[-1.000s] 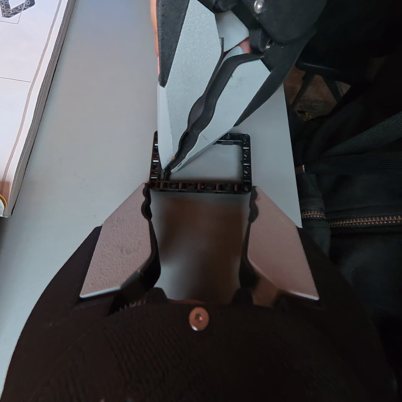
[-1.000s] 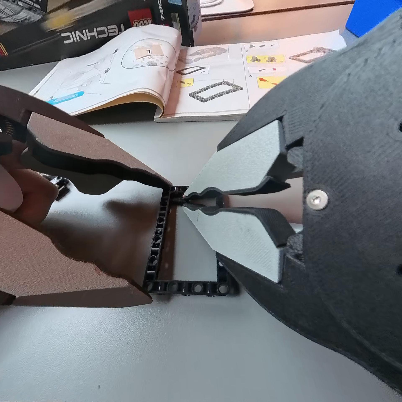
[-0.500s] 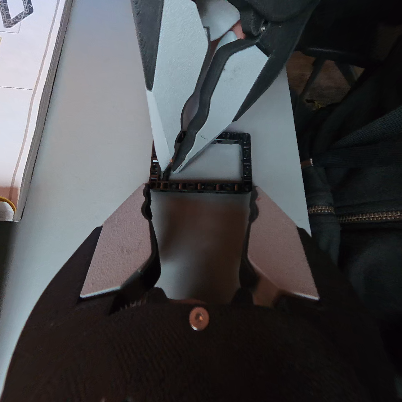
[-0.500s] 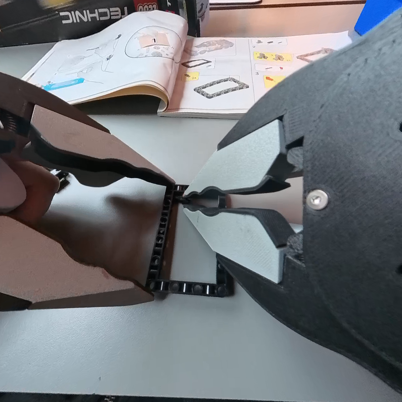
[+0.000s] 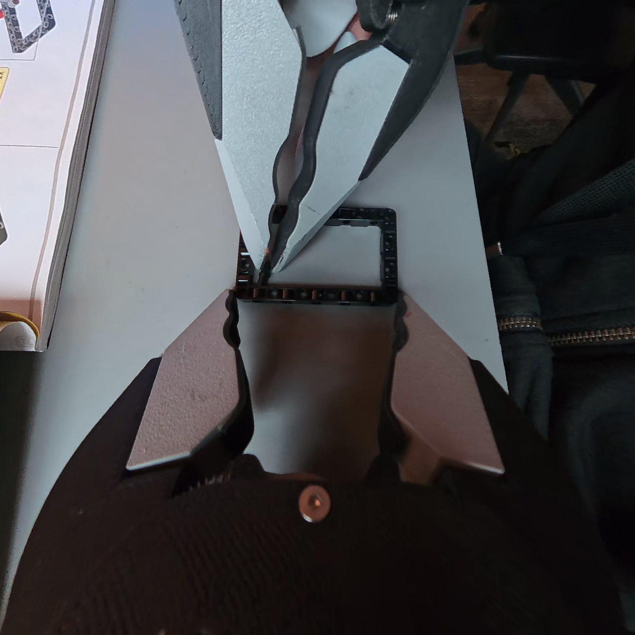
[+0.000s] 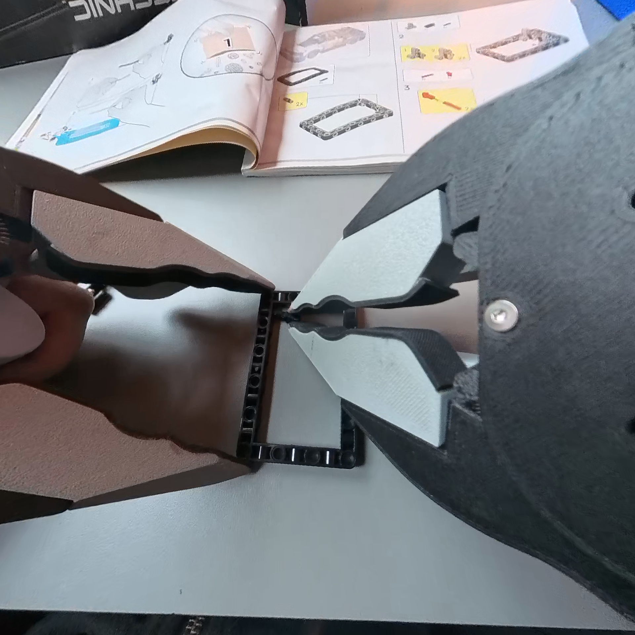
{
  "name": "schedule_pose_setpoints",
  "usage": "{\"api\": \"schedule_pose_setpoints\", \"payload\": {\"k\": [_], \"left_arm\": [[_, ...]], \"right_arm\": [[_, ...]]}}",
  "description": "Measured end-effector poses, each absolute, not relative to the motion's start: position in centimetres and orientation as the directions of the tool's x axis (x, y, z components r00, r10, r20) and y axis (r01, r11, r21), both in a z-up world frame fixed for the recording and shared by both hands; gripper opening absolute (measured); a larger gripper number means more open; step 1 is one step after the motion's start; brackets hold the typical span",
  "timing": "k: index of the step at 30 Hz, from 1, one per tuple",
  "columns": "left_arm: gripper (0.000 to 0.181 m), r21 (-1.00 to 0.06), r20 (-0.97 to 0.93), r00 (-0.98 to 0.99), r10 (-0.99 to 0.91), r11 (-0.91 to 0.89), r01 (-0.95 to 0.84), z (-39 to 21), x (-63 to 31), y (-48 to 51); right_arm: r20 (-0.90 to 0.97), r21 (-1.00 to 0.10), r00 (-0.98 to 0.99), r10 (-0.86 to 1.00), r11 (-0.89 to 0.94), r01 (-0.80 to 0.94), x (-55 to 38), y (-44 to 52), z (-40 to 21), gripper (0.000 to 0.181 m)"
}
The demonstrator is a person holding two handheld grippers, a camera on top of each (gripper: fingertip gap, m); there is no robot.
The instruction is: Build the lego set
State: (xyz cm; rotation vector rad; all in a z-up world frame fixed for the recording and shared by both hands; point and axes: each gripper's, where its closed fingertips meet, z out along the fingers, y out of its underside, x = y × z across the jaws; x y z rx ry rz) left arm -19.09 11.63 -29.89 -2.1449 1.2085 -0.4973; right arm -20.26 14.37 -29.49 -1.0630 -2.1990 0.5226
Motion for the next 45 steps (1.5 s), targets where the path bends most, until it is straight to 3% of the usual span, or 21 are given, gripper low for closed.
{"api": "schedule_pose_setpoints", "payload": {"k": [27, 45], "left_arm": [[0.09, -0.676, 0.024, 0.501, -0.865, -0.383, -0.629, -29.9, -20.1, 11.7], [0.09, -0.676, 0.021, 0.501, -0.865, -0.381, -0.631, -29.9, -20.1, 11.7]], "right_arm": [[0.421, -0.652, -0.405, 0.811, 0.582, 0.486, -21.2, 14.6, -29.1, 0.0], [0.506, -0.568, -0.431, 0.747, 0.665, 0.485, -21.3, 14.6, -29.3, 0.0]]}}
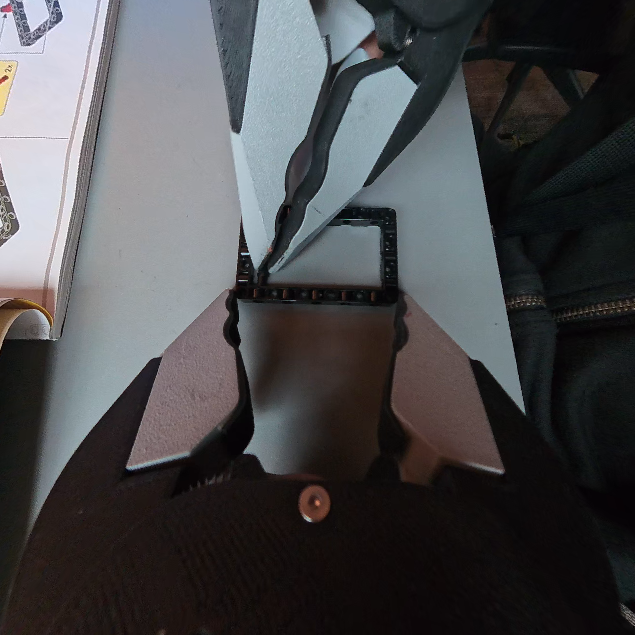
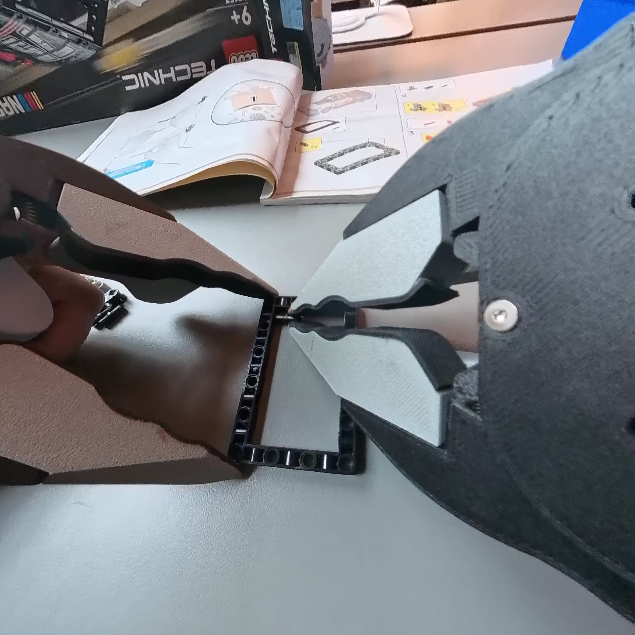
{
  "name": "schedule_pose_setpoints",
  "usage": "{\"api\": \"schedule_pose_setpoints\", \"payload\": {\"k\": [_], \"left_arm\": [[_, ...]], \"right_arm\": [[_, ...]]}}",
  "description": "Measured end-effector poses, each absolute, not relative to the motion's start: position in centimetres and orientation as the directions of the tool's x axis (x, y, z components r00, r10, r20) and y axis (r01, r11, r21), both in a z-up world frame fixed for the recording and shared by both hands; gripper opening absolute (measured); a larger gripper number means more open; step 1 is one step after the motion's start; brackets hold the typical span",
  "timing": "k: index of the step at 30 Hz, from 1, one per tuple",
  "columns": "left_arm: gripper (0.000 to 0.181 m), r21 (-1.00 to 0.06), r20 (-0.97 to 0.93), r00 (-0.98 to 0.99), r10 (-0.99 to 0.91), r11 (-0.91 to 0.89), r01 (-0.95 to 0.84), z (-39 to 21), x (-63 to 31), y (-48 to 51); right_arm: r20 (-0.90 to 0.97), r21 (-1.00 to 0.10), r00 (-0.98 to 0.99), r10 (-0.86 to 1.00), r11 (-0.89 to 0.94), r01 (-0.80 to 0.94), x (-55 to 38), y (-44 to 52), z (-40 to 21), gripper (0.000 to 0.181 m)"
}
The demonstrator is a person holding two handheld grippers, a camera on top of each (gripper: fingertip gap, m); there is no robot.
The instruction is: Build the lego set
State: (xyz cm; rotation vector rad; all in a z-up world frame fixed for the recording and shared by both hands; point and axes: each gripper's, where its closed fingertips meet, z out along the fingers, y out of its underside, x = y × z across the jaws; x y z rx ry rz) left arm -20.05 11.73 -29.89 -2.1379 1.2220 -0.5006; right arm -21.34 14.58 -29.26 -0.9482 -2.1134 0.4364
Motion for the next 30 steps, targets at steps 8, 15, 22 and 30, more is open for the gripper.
{"api": "schedule_pose_setpoints", "payload": {"k": [8, 15, 22, 30], "left_arm": [[0.09, -0.676, 0.021, 0.501, -0.865, -0.382, -0.63, -29.89, -20.06, 11.77], [0.09, -0.676, 0.021, 0.5, -0.866, -0.381, -0.631, -29.9, -20.08, 11.79], [0.09, -0.676, 0.019, 0.491, -0.871, -0.372, -0.636, -29.92, -20.14, 11.81], [0.09, -0.678, 0.017, 0.484, -0.875, -0.366, -0.638, -29.95, -19.92, 11.84]], "right_arm": [[0.521, -0.547, -0.433, 0.735, 0.677, 0.491, -21.45, 14.61, -29.39, 0.0], [0.595, -0.48, -0.454, 0.663, 0.746, 0.462, -21.64, 14.61, -29.36, 0.0], [0.432, -0.642, -0.501, 0.75, 0.646, 0.413, -21.65, 14.46, -29.27, 0.0], [0.383, -0.678, -0.525, 0.76, 0.618, 0.398, -21.94, 14.21, -29.18, 0.0]]}}
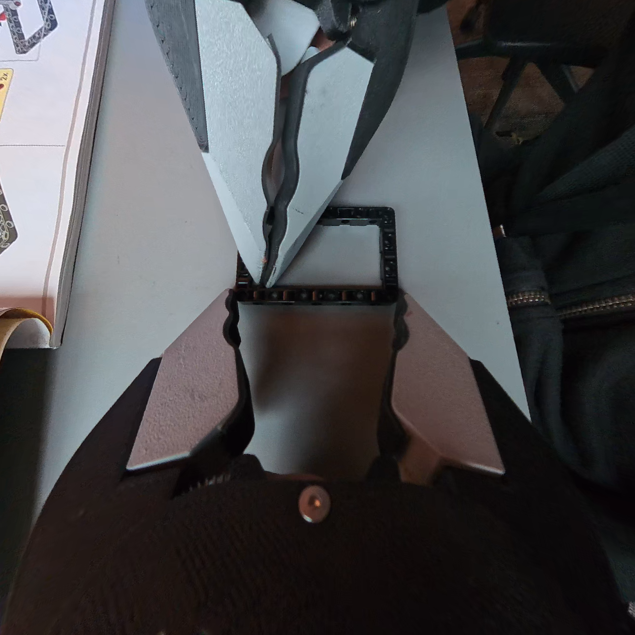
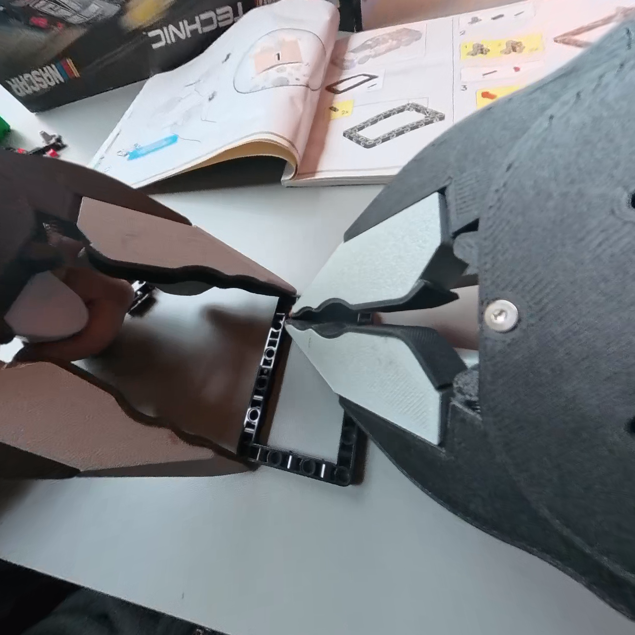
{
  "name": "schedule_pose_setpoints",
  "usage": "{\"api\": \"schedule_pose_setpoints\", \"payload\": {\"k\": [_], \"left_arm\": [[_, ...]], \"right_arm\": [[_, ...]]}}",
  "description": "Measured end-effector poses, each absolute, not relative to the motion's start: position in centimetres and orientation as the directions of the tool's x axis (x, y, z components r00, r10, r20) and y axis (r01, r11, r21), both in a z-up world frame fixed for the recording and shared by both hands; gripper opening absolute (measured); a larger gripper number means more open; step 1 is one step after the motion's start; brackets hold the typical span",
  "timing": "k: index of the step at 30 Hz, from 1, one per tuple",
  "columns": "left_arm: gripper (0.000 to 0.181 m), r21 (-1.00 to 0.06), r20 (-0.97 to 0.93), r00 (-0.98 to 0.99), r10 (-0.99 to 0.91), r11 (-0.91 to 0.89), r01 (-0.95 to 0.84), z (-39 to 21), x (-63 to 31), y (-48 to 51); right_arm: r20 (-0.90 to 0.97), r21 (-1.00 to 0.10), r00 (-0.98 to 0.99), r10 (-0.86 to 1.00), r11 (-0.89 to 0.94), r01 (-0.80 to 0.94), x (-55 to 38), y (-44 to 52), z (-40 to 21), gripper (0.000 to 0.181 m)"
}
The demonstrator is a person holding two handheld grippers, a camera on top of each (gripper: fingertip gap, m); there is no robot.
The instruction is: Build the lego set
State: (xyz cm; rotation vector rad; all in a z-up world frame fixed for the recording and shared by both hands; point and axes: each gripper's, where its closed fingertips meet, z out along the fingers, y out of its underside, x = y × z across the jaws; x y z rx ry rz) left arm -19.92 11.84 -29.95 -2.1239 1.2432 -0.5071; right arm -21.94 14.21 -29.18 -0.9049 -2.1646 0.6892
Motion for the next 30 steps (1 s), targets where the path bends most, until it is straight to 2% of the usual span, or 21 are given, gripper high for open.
{"api": "schedule_pose_setpoints", "payload": {"k": [4, 9, 13, 19, 23, 30], "left_arm": [[0.09, -0.68, 0.025, 0.491, -0.871, -0.375, -0.63, -30.0, -19.8, 12.0], [0.09, -0.68, 0.026, 0.491, -0.871, -0.376, -0.63, -30.0, -19.8, 12.0], [0.09, -0.68, 0.025, 0.492, -0.87, -0.375, -0.63, -30.0, -19.8, 12.0], [0.09, -0.679, 0.025, 0.492, -0.87, -0.376, -0.63, -30.0, -19.8, 11.9], [0.09, -0.679, 0.025, 0.492, -0.87, -0.376, -0.63, -30.0, -19.8, 11.9], [0.09, -0.679, 0.025, 0.491, -0.871, -0.375, -0.631, -30.0, -19.8, 11.9]], "right_arm": [[0.38, -0.683, -0.535, 0.755, 0.619, 0.388, -21.7, 14.3, -29.1, 0.0], [0.324, -0.781, -0.468, 0.822, 0.512, 0.359, -21.1, 15.1, -26.8, 0.0], [0.283, -0.813, -0.452, 0.846, 0.462, 0.355, -20.1, 15.3, -26.1, 0.0], [0.244, -0.774, -0.521, 0.818, 0.488, 0.403, -19.1, 14.0, -27.6, 0.006], [0.243, -0.705, -0.57, 0.785, 0.546, 0.451, -18.9, 13.6, -28.8, 0.007], [0.235, -0.639, -0.604, 0.762, 0.589, 0.494, -18.9, 13.4, -29.5, 0.001]]}}
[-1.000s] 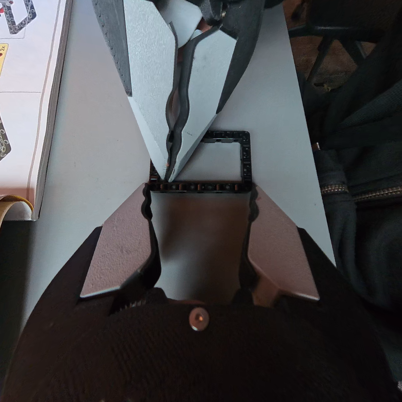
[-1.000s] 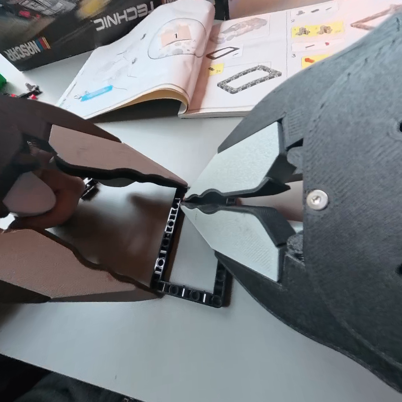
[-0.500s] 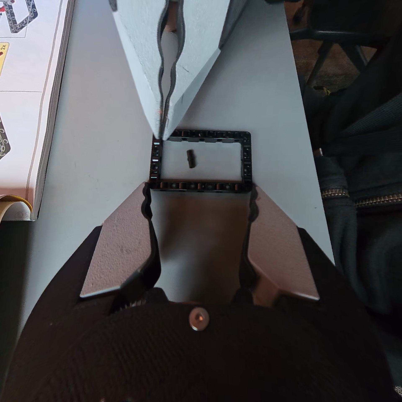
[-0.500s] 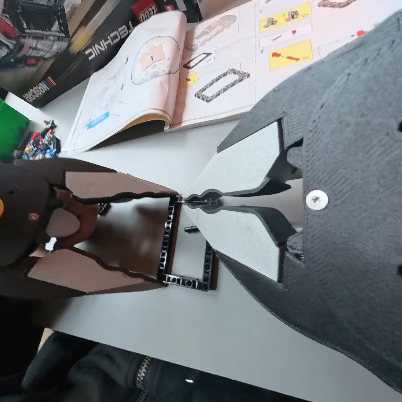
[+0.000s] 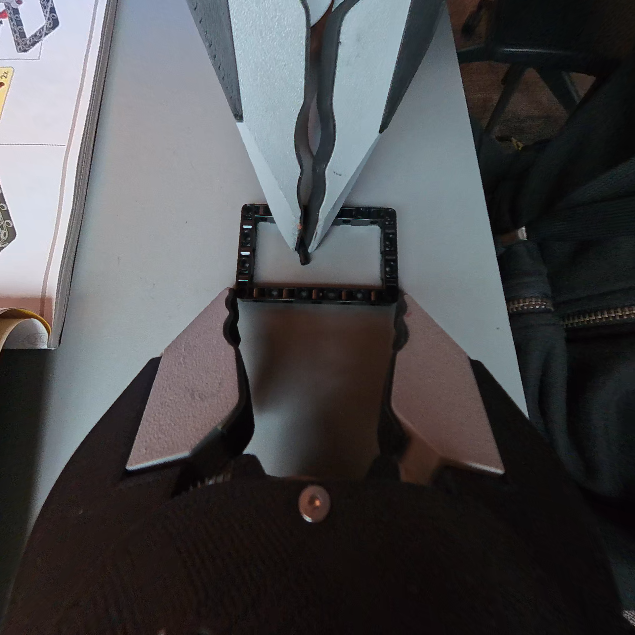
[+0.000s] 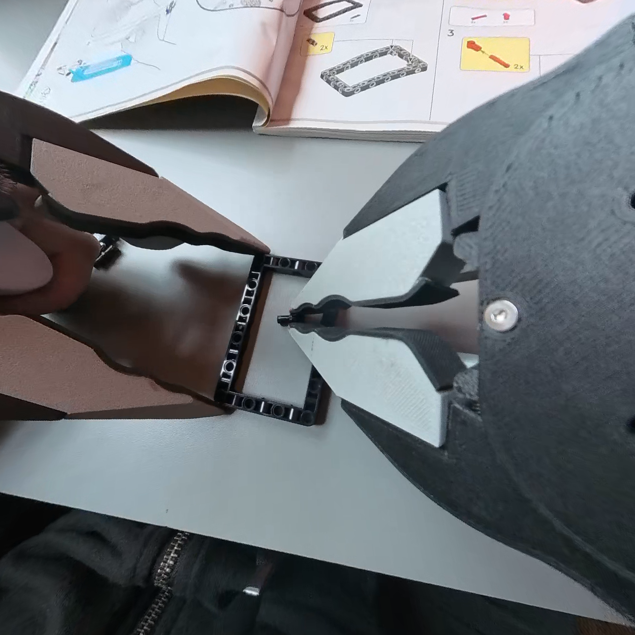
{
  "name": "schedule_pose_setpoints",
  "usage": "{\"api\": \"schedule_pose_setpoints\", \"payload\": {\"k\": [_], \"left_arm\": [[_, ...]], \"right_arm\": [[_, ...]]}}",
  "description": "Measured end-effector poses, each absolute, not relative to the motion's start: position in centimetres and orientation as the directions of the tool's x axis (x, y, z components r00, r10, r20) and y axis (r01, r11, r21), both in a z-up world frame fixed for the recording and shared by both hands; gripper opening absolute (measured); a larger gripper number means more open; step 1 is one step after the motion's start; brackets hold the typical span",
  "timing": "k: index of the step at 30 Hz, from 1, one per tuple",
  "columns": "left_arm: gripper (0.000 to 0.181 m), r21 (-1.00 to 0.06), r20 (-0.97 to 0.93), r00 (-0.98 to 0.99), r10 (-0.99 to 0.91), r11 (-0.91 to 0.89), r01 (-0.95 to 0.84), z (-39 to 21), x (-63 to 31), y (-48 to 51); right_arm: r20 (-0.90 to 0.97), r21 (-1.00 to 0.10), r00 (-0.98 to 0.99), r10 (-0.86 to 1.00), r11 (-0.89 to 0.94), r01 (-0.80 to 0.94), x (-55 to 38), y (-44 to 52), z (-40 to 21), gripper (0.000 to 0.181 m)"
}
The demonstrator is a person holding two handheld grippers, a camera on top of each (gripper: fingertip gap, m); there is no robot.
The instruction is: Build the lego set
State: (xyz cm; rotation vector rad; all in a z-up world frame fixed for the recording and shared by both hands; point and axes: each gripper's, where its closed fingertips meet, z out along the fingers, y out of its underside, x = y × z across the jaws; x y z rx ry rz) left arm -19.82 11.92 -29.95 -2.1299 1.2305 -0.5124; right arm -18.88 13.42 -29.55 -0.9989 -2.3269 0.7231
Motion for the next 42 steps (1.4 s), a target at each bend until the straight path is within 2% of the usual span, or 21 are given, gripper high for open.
{"api": "schedule_pose_setpoints", "payload": {"k": [13, 21, 24, 31, 35, 42], "left_arm": [[0.09, -0.679, 0.025, 0.491, -0.871, -0.375, -0.631, -30.0, -19.8, 11.9], [0.09, -0.679, 0.025, 0.491, -0.871, -0.375, -0.631, -30.0, -19.8, 11.9], [0.09, -0.679, 0.025, 0.491, -0.871, -0.376, -0.63, -30.0, -19.8, 11.9], [0.09, -0.679, 0.026, 0.492, -0.87, -0.377, -0.63, -29.9, -19.8, 12.0], [0.09, -0.679, 0.025, 0.491, -0.871, -0.376, -0.631, -29.9, -19.8, 11.9], [0.09, -0.679, 0.031, 0.486, -0.873, -0.375, -0.631, -29.9, -19.9, 11.9]], "right_arm": [[0.287, -0.691, -0.429, 0.856, 0.495, 0.527, -21.0, 14.7, -29.0, 0.0], [0.334, -0.661, -0.413, 0.847, 0.523, 0.538, -21.2, 14.7, -29.3, 0.001], [0.37, -0.622, -0.401, 0.838, 0.544, 0.563, -21.2, 14.7, -29.4, 0.0], [0.661, -0.396, -0.378, 0.649, 0.729, 0.558, -21.3, 15.0, -29.4, 0.0], [0.683, -0.382, -0.359, 0.636, 0.73, 0.567, -21.4, 14.9, -29.3, 0.0], [0.681, -0.454, -0.338, 0.65, 0.737, 0.501, -21.6, 14.9, -29.3, 0.001]]}}
